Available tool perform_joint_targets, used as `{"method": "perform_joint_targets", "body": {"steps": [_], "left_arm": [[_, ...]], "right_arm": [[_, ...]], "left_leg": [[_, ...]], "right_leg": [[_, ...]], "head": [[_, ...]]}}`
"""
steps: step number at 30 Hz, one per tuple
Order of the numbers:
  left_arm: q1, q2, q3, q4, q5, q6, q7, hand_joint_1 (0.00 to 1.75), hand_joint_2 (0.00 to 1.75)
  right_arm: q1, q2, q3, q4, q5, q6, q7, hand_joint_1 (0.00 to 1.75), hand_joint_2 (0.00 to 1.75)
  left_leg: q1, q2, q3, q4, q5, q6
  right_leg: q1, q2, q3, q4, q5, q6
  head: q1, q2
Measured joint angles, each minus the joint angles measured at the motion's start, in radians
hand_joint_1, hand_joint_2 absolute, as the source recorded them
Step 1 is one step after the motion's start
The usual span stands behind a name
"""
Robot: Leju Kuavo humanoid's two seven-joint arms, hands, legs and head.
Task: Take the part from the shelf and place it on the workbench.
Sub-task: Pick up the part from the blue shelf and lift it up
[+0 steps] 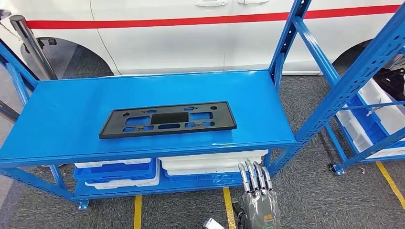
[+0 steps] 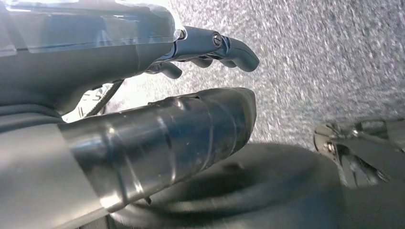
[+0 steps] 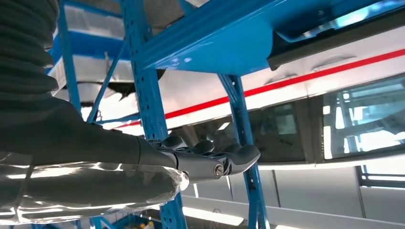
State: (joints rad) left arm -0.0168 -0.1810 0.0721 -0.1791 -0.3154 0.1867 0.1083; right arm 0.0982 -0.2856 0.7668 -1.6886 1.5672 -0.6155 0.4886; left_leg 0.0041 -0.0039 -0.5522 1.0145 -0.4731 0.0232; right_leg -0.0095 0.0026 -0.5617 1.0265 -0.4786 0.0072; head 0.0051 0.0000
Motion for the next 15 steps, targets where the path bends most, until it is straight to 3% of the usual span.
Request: {"method": "perform_joint_targets", "body": {"steps": [2,5,6,7,8,10,11,13,15], "left_arm": [[0.000,0.002,0.000,0.000,-0.002,-0.004,0.001,0.00,0.00],[0.000,0.003,0.000,0.000,-0.004,-0.014,-0.004,0.00,0.00],[0.000,0.003,0.000,0.000,-0.004,-0.016,-0.008,0.00,0.00],[0.000,0.003,0.000,0.000,-0.004,-0.017,-0.013,0.00,0.00],[0.001,0.002,0.000,0.000,-0.004,-0.017,-0.017,0.00,0.00],[0.002,0.000,0.000,0.000,-0.004,-0.017,-0.022,0.00,0.00],[0.001,-0.001,0.000,0.000,-0.005,-0.017,-0.023,0.00,0.00],[-0.002,-0.004,0.000,0.000,-0.005,-0.019,-0.023,0.00,0.00],[-0.005,-0.006,0.000,0.000,-0.006,-0.023,-0.025,0.00,0.00]], "right_arm": [[-0.034,-0.028,0.013,0.001,0.001,0.023,0.050,0.00,1.75],[-0.095,-0.074,0.066,0.004,0.003,0.061,0.086,0.00,1.75],[-0.114,-0.088,0.089,0.006,0.003,0.073,0.088,0.00,1.75],[-0.131,-0.101,0.112,0.007,0.003,0.085,0.089,0.00,1.75],[-0.147,-0.113,0.132,0.007,0.003,0.095,0.090,0.00,1.75],[-0.171,-0.130,0.158,0.007,0.003,0.109,0.090,0.00,1.75],[-0.182,-0.137,0.166,0.006,0.003,0.115,0.090,0.00,1.75],[-0.200,-0.147,0.182,0.004,0.004,0.126,0.090,0.00,1.75],[-0.210,-0.154,0.191,0.000,0.004,0.137,0.090,0.00,1.75]], "left_leg": [[0.003,0.003,0.003,-0.010,0.007,0.013],[0.003,0.006,0.004,-0.014,-0.001,0.027],[0.003,0.005,0.006,-0.014,-0.007,0.029],[0.003,0.005,0.011,-0.013,-0.012,0.029],[0.003,0.004,0.019,-0.013,-0.017,0.028],[0.004,0.004,0.037,-0.010,-0.024,0.020],[0.002,0.003,0.044,-0.006,-0.028,0.015],[-0.002,0.002,0.045,-0.003,-0.034,0.004],[-0.002,0.002,0.044,-0.004,-0.039,-0.006]], "right_leg": [[-0.002,-0.001,-0.015,0.034,-0.025,0.011],[-0.005,-0.001,-0.103,0.211,-0.102,0.023],[-0.005,-0.002,-0.131,0.259,-0.108,0.026],[-0.006,-0.002,-0.143,0.274,-0.094,0.027],[-0.007,-0.002,-0.136,0.251,-0.064,0.028],[-0.007,-0.002,-0.082,0.131,0.009,0.023],[-0.005,-0.002,-0.054,0.073,0.028,0.019],[0.000,-0.002,-0.032,0.020,0.028,0.007],[0.000,-0.002,-0.031,0.011,0.022,-0.004]], "head": [[0.000,0.000],[0.000,0.000],[0.000,0.000],[0.000,0.000],[0.001,0.000],[0.001,0.000],[0.001,0.000],[0.000,0.000],[0.000,0.000]]}}
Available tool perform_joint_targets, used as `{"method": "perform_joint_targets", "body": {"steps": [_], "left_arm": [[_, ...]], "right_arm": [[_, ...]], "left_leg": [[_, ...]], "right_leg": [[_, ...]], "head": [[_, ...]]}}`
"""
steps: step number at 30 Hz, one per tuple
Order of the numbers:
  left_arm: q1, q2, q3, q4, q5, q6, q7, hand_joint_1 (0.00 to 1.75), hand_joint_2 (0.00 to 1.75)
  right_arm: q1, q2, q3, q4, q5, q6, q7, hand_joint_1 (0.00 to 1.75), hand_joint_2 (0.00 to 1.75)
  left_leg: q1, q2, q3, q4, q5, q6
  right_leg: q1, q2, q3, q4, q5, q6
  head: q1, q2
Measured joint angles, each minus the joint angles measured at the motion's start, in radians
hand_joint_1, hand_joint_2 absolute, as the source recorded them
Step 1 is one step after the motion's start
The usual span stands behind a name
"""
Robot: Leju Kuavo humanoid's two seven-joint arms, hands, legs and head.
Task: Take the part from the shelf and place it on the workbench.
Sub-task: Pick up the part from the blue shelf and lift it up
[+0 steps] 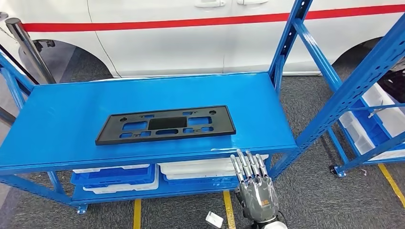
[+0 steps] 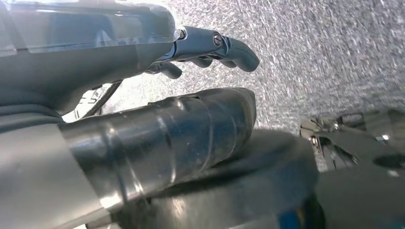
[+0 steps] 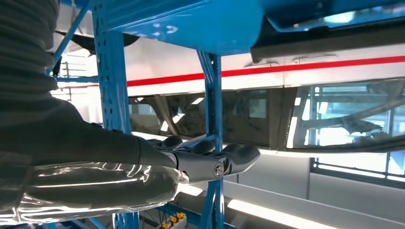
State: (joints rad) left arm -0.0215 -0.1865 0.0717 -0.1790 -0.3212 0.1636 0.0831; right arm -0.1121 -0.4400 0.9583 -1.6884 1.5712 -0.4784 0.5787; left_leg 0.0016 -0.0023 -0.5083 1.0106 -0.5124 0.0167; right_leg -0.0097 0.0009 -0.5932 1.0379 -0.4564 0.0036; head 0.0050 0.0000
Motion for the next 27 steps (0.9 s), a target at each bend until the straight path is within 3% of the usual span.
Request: {"method": "perform_joint_targets", "body": {"steps": [2,3,5,6,7,8,10,12,15,17,18,20,21,22,23,24,25,27], "left_arm": [[-0.003,-0.001,0.000,0.000,0.000,-0.004,-0.002,0.00,0.00],[-0.003,-0.001,0.000,0.000,0.000,-0.005,-0.004,0.00,0.00],[-0.002,-0.002,0.000,0.000,0.000,-0.007,-0.006,0.00,0.00],[-0.002,-0.001,0.000,0.000,0.000,-0.007,-0.007,0.00,0.00],[-0.002,-0.001,0.000,0.000,0.000,-0.007,-0.008,0.00,0.00],[-0.001,-0.001,0.000,0.000,0.000,-0.007,-0.008,0.00,0.00],[0.000,-0.001,0.000,0.000,0.000,-0.007,-0.008,0.00,0.00],[-0.001,-0.001,0.000,0.000,0.000,-0.007,-0.008,0.00,0.00],[-0.003,-0.002,0.000,0.001,0.000,-0.008,-0.011,0.00,0.00],[-0.002,-0.004,0.000,0.001,-0.001,-0.008,-0.012,0.00,0.00],[-0.002,-0.005,0.000,0.001,-0.001,-0.008,-0.013,0.00,0.00],[-0.002,-0.008,0.000,0.001,-0.001,-0.009,-0.014,0.00,0.00],[-0.002,-0.009,0.000,0.001,-0.001,-0.009,-0.014,0.00,0.00],[-0.002,-0.009,0.000,0.001,-0.002,-0.010,-0.014,0.00,0.00],[-0.002,-0.009,0.000,0.001,-0.002,-0.011,-0.014,0.00,0.00],[-0.002,-0.009,0.000,0.001,-0.003,-0.011,-0.014,0.00,0.00],[-0.002,-0.010,0.000,0.001,-0.004,-0.011,-0.015,0.00,0.00],[-0.003,-0.010,0.000,0.001,-0.007,-0.011,-0.016,0.00,0.00]], "right_arm": [[-0.009,-0.004,0.005,-0.005,0.001,0.008,0.000,0.00,1.75],[-0.014,-0.006,0.007,-0.008,0.001,0.011,0.000,0.00,1.75],[-0.022,-0.010,0.012,-0.010,0.002,0.013,0.000,0.00,1.75],[-0.024,-0.011,0.015,-0.010,0.002,0.013,0.000,0.00,1.75],[-0.024,-0.012,0.016,-0.010,0.002,0.013,0.000,0.00,1.75],[-0.025,-0.012,0.017,-0.010,0.002,0.013,0.000,0.00,1.75],[-0.027,-0.012,0.019,-0.011,0.002,0.013,0.000,0.00,1.75],[-0.030,-0.013,0.020,-0.012,0.002,0.014,0.000,0.00,1.75],[-0.035,-0.017,0.023,-0.015,0.002,0.021,0.000,0.00,1.75],[-0.041,-0.021,0.025,-0.019,0.002,0.027,0.000,0.00,1.75],[-0.044,-0.024,0.026,-0.021,0.002,0.030,0.000,0.00,1.75],[-0.048,-0.030,0.028,-0.023,0.002,0.035,0.000,0.00,1.75],[-0.049,-0.032,0.029,-0.023,0.002,0.040,0.000,0.00,1.75],[-0.050,-0.034,0.030,-0.023,0.002,0.043,0.000,0.00,1.75],[-0.051,-0.035,0.031,-0.023,0.002,0.046,0.000,0.00,1.75],[-0.054,-0.036,0.032,-0.023,0.002,0.049,0.000,0.00,1.75],[-0.059,-0.037,0.033,-0.023,0.002,0.050,0.000,0.00,1.75],[-0.071,-0.039,0.035,-0.023,0.002,0.053,0.000,0.00,1.75]], "left_leg": [[0.001,0.000,-0.011,0.030,-0.023,-0.009],[0.002,0.000,-0.032,0.075,-0.046,-0.014],[0.004,0.000,-0.106,0.211,-0.097,-0.019],[0.004,0.000,-0.142,0.267,-0.109,-0.021],[0.004,0.000,-0.164,0.291,-0.100,-0.021],[0.004,0.000,-0.165,0.272,-0.069,-0.020],[0.004,0.000,-0.124,0.149,0.018,-0.012],[0.000,0.001,-0.083,0.046,0.059,-0.003],[-0.001,-0.001,-0.073,0.017,0.055,0.009],[0.003,0.000,-0.066,0.004,0.059,0.020],[0.005,0.001,-0.061,-0.003,0.060,0.025],[0.005,0.002,-0.058,-0.005,0.060,0.033],[0.005,0.002,-0.058,-0.005,0.058,0.034],[0.005,0.001,-0.057,-0.004,0.056,0.035],[0.006,0.001,-0.054,-0.003,0.054,0.034],[0.006,0.000,-0.051,-0.001,0.051,0.032],[0.006,-0.001,-0.048,0.002,0.047,0.029],[0.003,-0.002,-0.047,0.009,0.039,0.019]], "right_leg": [[-0.005,0.000,0.008,-0.008,-0.003,-0.012],[-0.007,-0.001,0.012,-0.011,-0.005,-0.018],[-0.005,-0.003,0.018,-0.012,-0.011,-0.026],[-0.004,-0.003,0.020,-0.012,-0.014,-0.028],[-0.003,-0.003,0.023,-0.012,-0.017,-0.029],[-0.002,-0.001,0.029,-0.011,-0.020,-0.028],[-0.002,0.001,0.041,-0.011,-0.029,-0.025],[0.001,0.002,0.046,-0.009,-0.036,-0.018],[0.004,0.001,0.043,-0.012,-0.037,-0.003],[0.002,0.001,0.038,0.007,-0.052,0.006],[0.002,0.001,0.023,0.042,-0.073,0.011],[-0.002,0.000,-0.040,0.163,-0.130,0.019],[-0.004,0.000,-0.073,0.222,-0.149,0.022],[-0.006,0.000,-0.093,0.254,-0.149,0.025],[-0.008,0.000,-0.096,0.249,-0.130,0.027],[-0.010,0.000,-0.080,0.206,-0.094,0.027],[-0.013,0.000,-0.052,0.139,-0.054,0.028],[-0.011,0.000,-0.004,0.029,-0.012,0.024]], "head": [[0.000,0.000],[0.000,0.000],[0.000,0.000],[0.000,0.000],[0.000,0.000],[0.000,0.000],[0.000,0.000],[0.000,0.000],[0.000,0.000],[0.000,0.000],[0.000,0.000],[0.000,0.000],[0.000,0.000],[0.000,0.000],[0.000,0.000],[0.001,0.000],[0.001,0.000],[0.000,0.000]]}}
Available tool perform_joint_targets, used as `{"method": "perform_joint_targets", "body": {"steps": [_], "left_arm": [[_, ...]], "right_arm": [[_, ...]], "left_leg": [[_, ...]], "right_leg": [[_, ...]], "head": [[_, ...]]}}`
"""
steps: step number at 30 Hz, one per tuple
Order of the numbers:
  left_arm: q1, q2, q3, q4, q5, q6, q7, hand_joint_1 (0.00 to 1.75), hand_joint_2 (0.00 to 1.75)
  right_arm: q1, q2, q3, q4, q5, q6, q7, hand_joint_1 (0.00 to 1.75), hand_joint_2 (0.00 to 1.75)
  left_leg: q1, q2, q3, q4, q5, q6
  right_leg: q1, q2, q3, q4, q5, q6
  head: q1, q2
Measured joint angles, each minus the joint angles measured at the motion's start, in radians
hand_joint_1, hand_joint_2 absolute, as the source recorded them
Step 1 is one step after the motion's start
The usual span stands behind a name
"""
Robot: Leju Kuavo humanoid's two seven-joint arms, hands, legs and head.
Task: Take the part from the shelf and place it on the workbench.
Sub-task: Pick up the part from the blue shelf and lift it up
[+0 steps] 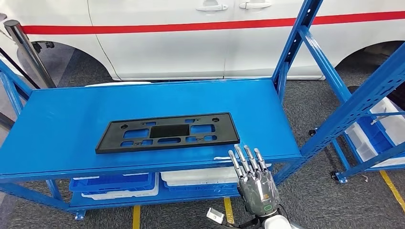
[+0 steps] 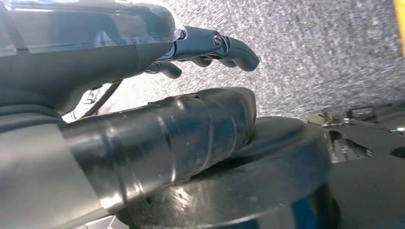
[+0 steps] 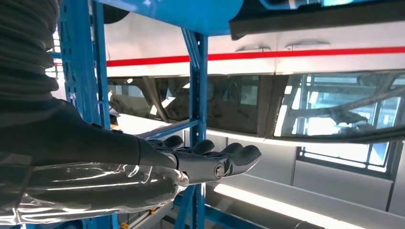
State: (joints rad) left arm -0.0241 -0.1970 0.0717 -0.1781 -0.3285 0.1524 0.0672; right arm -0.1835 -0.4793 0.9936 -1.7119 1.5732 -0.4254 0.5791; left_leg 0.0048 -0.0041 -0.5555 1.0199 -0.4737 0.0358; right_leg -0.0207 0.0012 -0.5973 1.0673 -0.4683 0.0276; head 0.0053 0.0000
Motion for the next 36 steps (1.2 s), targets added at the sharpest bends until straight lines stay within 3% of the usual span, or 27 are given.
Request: {"method": "perform_joint_targets", "body": {"steps": [1,5,7,9,10,11,12,14,15,17,20,22,24,25,26,27,30,32,34,36], "left_arm": [[-0.001,0.000,0.000,0.000,-0.001,0.000,-0.001,0.00,0.00],[-0.002,0.000,0.000,0.000,-0.004,0.000,-0.001,0.00,0.00],[-0.003,0.000,0.000,0.000,-0.005,-0.001,-0.002,0.00,0.00],[-0.002,0.000,0.000,0.000,-0.008,-0.001,-0.004,0.00,0.00],[-0.002,0.001,0.000,0.000,-0.009,-0.002,-0.005,0.00,0.00],[-0.002,0.001,0.000,0.000,-0.010,-0.003,-0.006,0.00,0.00],[-0.002,0.001,0.000,0.000,-0.011,-0.004,-0.007,0.00,0.00],[-0.001,0.001,0.000,0.000,-0.014,-0.007,-0.010,0.00,0.00],[-0.001,0.001,0.000,0.000,-0.017,-0.009,-0.012,0.00,0.00],[-0.001,0.001,0.000,0.000,-0.022,-0.011,-0.015,0.00,0.00],[0.000,0.001,0.000,0.000,-0.028,-0.012,-0.018,0.00,0.00],[0.001,0.001,0.000,0.000,-0.030,-0.012,-0.019,0.00,0.00],[0.001,0.001,0.000,0.000,-0.030,-0.012,-0.019,0.00,0.00],[0.001,0.001,0.000,0.000,-0.030,-0.012,-0.020,0.00,0.00],[0.001,0.001,0.000,0.000,-0.030,-0.012,-0.020,0.00,0.00],[0.001,0.001,0.000,0.000,-0.030,-0.012,-0.020,0.00,0.00],[0.000,0.001,0.000,0.000,-0.031,-0.012,-0.020,0.00,0.00],[0.000,0.001,0.000,0.000,-0.031,-0.012,-0.020,0.00,0.00],[-0.001,0.001,0.000,0.000,-0.031,-0.012,-0.020,0.00,0.00],[-0.001,0.001,0.000,0.000,-0.031,-0.011,-0.020,0.00,0.00]], "right_arm": [[-0.006,-0.001,0.003,0.000,0.000,0.000,0.000,0.00,1.75],[-0.027,-0.001,0.022,0.001,0.000,-0.003,0.000,0.00,1.75],[-0.037,0.002,0.032,0.004,0.000,-0.008,0.000,0.00,1.75],[-0.045,0.008,0.047,0.014,0.000,-0.021,0.000,0.00,1.75],[-0.048,0.013,0.057,0.022,0.000,-0.028,0.000,0.00,1.75],[-0.050,0.019,0.066,0.030,0.000,-0.037,0.000,0.00,1.75],[-0.051,0.026,0.074,0.039,0.000,-0.048,0.000,0.00,1.75],[-0.050,0.046,0.086,0.057,0.000,-0.078,-0.005,0.00,1.75],[-0.046,0.058,0.087,0.067,0.000,-0.096,-0.015,0.00,1.75],[-0.026,0.089,0.072,0.086,0.000,-0.132,-0.074,0.00,1.75],[0.025,0.151,0.002,0.109,0.000,-0.165,-0.225,0.00,1.75],[0.050,0.186,-0.043,0.119,0.000,-0.171,-0.275,0.00,1.75],[0.068,0.209,-0.075,0.130,0.000,-0.172,-0.287,0.00,1.75],[0.076,0.216,-0.086,0.135,0.000,-0.172,-0.290,0.00,1.75],[0.083,0.222,-0.095,0.140,0.000,-0.172,-0.292,0.00,1.75],[0.088,0.227,-0.103,0.144,0.000,-0.173,-0.293,0.00,1.75],[0.093,0.239,-0.120,0.152,0.000,-0.173,-0.295,0.00,1.75],[0.095,0.247,-0.127,0.155,0.000,-0.173,-0.295,0.00,1.75],[0.098,0.252,-0.131,0.158,0.000,-0.173,-0.295,0.00,1.75],[0.099,0.256,-0.134,0.159,0.000,-0.173,-0.295,0.00,1.75]], "left_leg": [[-0.002,0.000,-0.001,0.002,-0.002,-0.005],[0.000,0.000,-0.006,0.017,-0.018,-0.026],[0.002,0.000,-0.043,0.100,-0.067,-0.034],[0.003,0.000,-0.106,0.230,-0.122,-0.039],[0.003,0.000,-0.128,0.270,-0.129,-0.040],[0.003,0.000,-0.134,0.276,-0.116,-0.040],[0.003,0.000,-0.121,0.243,-0.087,-0.038],[0.002,0.000,-0.064,0.115,-0.018,-0.031],[0.001,0.000,-0.039,0.059,0.002,-0.027],[-0.003,-0.002,-0.019,0.009,0.009,-0.020],[0.000,-0.003,-0.013,-0.006,0.014,-0.007],[0.004,0.000,-0.006,-0.017,0.019,0.005],[0.003,0.002,-0.005,-0.017,0.018,0.010],[0.003,0.002,-0.005,-0.017,0.017,0.011],[0.003,0.001,-0.004,-0.016,0.017,0.011],[0.003,0.001,-0.003,-0.015,0.016,0.010],[0.001,-0.001,0.000,-0.008,0.008,0.001],[-0.002,-0.001,-0.001,-0.004,0.003,-0.009],[-0.003,-0.001,-0.001,-0.004,0.001,-0.021],[-0.001,-0.001,-0.010,0.023,-0.022,-0.032]], "right_leg": [[0.002,0.001,0.009,-0.024,0.003,-0.003],[0.002,0.003,0.011,-0.035,0.003,-0.026],[0.000,0.000,0.016,-0.039,0.003,-0.037],[0.002,-0.003,0.017,-0.039,0.000,-0.043],[0.003,-0.004,0.018,-0.039,-0.001,-0.044],[0.003,-0.003,0.020,-0.039,-0.002,-0.045],[0.004,-0.003,0.023,-0.038,-0.003,-0.045],[0.005,-0.001,0.029,-0.038,-0.008,-0.042],[0.007,0.000,0.030,-0.037,-0.010,-0.038],[0.010,-0.001,0.029,-0.036,-0.011,-0.029],[0.008,-0.002,0.028,-0.030,-0.019,-0.013],[0.006,-0.001,-0.002,0.038,-0.061,-0.004],[0.005,-0.001,-0.067,0.168,-0.120,0.003],[0.004,-0.001,-0.094,0.220,-0.134,0.006],[0.004,-0.001,-0.106,0.237,-0.128,0.007],[0.003,-0.001,-0.098,0.215,-0.103,0.007],[0.004,-0.001,-0.012,0.026,-0.011,-0.002],[0.008,0.000,0.013,-0.032,0.000,-0.013],[0.009,0.000,0.014,-0.035,0.001,-0.025],[0.006,0.000,0.018,-0.042,0.005,-0.038]], "head": [[0.000,0.000],[-0.001,0.000],[-0.001,0.000],[-0.001,0.000],[-0.001,0.000],[-0.001,0.000],[-0.001,0.000],[-0.001,0.000],[-0.001,0.000],[-0.001,0.000],[0.000,0.000],[0.000,0.000],[0.000,0.000],[0.000,0.000],[0.000,0.000],[0.000,0.000],[0.000,0.000],[0.000,0.000],[-0.001,0.000],[-0.001,0.000]]}}
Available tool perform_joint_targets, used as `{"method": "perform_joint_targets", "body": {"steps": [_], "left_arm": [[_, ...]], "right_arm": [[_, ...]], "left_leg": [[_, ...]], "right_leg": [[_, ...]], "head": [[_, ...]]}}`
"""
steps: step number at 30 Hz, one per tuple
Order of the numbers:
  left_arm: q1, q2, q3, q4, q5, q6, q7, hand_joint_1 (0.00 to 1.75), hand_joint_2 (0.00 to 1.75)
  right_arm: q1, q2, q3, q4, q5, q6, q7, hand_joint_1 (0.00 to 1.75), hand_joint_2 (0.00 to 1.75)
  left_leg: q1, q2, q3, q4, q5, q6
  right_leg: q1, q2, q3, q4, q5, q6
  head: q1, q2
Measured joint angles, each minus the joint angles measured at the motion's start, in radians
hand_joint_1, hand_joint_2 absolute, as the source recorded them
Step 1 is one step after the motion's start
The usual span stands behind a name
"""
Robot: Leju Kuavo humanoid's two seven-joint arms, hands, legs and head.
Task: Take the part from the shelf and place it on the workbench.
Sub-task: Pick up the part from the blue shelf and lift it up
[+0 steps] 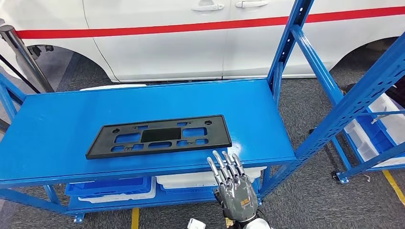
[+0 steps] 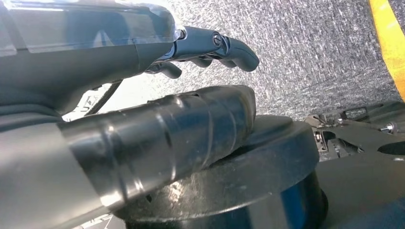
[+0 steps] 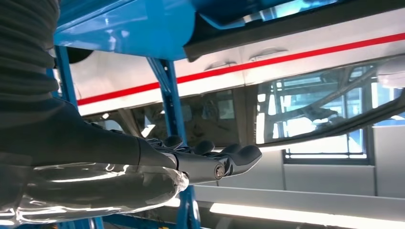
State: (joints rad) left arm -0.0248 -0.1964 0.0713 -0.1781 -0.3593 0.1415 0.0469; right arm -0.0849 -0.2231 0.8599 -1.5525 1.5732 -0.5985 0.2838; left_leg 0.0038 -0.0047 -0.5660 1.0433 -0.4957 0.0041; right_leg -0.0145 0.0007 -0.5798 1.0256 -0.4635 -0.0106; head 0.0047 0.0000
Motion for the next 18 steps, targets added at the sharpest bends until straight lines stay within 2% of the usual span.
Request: {"method": "perform_joint_targets", "body": {"steps": [1,3,4,5,6,8,10,11,13,15,16,18], "left_arm": [[0.000,0.000,0.000,0.000,0.000,0.000,0.000,0.00,0.00],[0.000,0.000,0.000,0.000,0.000,0.002,0.000,0.00,0.00],[0.000,0.000,0.000,0.000,0.000,0.002,0.000,0.00,0.00],[0.001,0.001,0.000,0.000,0.000,0.002,0.000,0.00,0.00],[0.000,0.001,0.000,0.000,0.000,0.002,0.000,0.00,0.00],[0.000,0.001,0.000,0.000,0.000,0.002,0.000,0.00,0.00],[0.001,0.001,0.000,0.000,0.000,0.002,0.000,0.00,0.00],[0.001,0.001,0.000,0.000,0.000,0.002,0.000,0.00,0.00],[0.001,0.001,0.000,0.000,0.000,0.004,-0.003,0.00,0.00],[0.002,0.000,0.000,0.000,-0.001,0.007,-0.008,0.00,0.00],[0.002,0.000,0.000,0.000,-0.001,0.009,-0.010,0.00,0.00],[0.002,-0.001,0.000,0.000,-0.001,0.012,-0.012,0.00,0.00]], "right_arm": [[0.000,0.003,-0.001,0.000,0.000,0.000,0.000,0.00,1.75],[0.001,0.007,-0.002,0.003,0.000,0.000,0.000,0.00,1.75],[0.002,0.008,-0.002,0.005,0.000,0.000,0.000,0.00,1.75],[0.003,0.008,-0.002,0.006,0.000,0.000,0.000,0.00,1.75],[0.003,0.009,-0.002,0.008,0.000,0.000,0.000,0.00,1.75],[0.004,0.010,-0.002,0.009,0.000,0.000,0.000,0.00,1.75],[0.004,0.011,-0.002,0.009,0.000,0.000,0.000,0.00,1.75],[0.004,0.012,-0.003,0.009,0.000,0.000,-0.003,0.00,1.75],[0.007,0.014,-0.007,0.009,0.000,0.000,-0.017,0.00,1.75],[0.012,0.020,-0.020,0.009,0.000,0.001,-0.043,0.00,1.75],[0.014,0.023,-0.027,0.009,0.000,0.002,-0.055,0.00,1.75],[0.019,0.028,-0.040,0.011,-0.003,0.005,-0.072,0.00,1.75]], "left_leg": [[0.001,0.000,-0.018,0.042,-0.027,-0.005],[0.002,0.000,-0.075,0.172,-0.094,-0.010],[0.003,0.000,-0.102,0.229,-0.114,-0.012],[0.003,0.000,-0.115,0.256,-0.115,-0.013],[0.003,0.000,-0.110,0.245,-0.097,-0.012],[0.003,0.001,-0.051,0.120,-0.024,-0.007],[0.000,0.000,0.002,0.003,0.019,0.002],[-0.002,0.000,0.011,-0.021,0.022,0.006],[-0.003,-0.002,0.011,-0.027,0.023,0.015],[0.001,-0.001,0.015,-0.037,0.029,0.028],[0.003,0.001,0.018,-0.042,0.032,0.034],[0.003,0.002,0.018,-0.045,0.034,0.041]], "right_leg": [[-0.002,-0.001,0.001,-0.003,0.001,-0.006],[0.000,-0.003,0.001,-0.003,0.000,-0.012],[0.001,-0.003,0.001,-0.002,0.000,-0.012],[0.002,-0.004,0.002,-0.002,-0.001,-0.013],[0.002,-0.003,0.003,-0.002,-0.001,-0.013],[0.002,-0.001,0.008,-0.001,-0.004,-0.011],[0.006,0.001,0.008,0.002,-0.006,-0.004],[0.007,0.001,0.006,0.002,-0.006,0.001],[0.008,0.000,0.004,0.000,-0.003,0.012],[0.007,0.000,0.000,0.016,-0.017,0.021],[0.007,0.001,-0.015,0.050,-0.039,0.025],[0.004,0.000,-0.072,0.169,-0.101,0.030]], "head": [[0.000,0.000],[0.000,0.000],[0.000,0.000],[0.000,0.000],[0.000,0.000],[0.000,0.000],[0.000,0.000],[0.000,0.000],[0.000,0.000],[0.001,0.000],[0.001,0.000],[0.001,0.000]]}}
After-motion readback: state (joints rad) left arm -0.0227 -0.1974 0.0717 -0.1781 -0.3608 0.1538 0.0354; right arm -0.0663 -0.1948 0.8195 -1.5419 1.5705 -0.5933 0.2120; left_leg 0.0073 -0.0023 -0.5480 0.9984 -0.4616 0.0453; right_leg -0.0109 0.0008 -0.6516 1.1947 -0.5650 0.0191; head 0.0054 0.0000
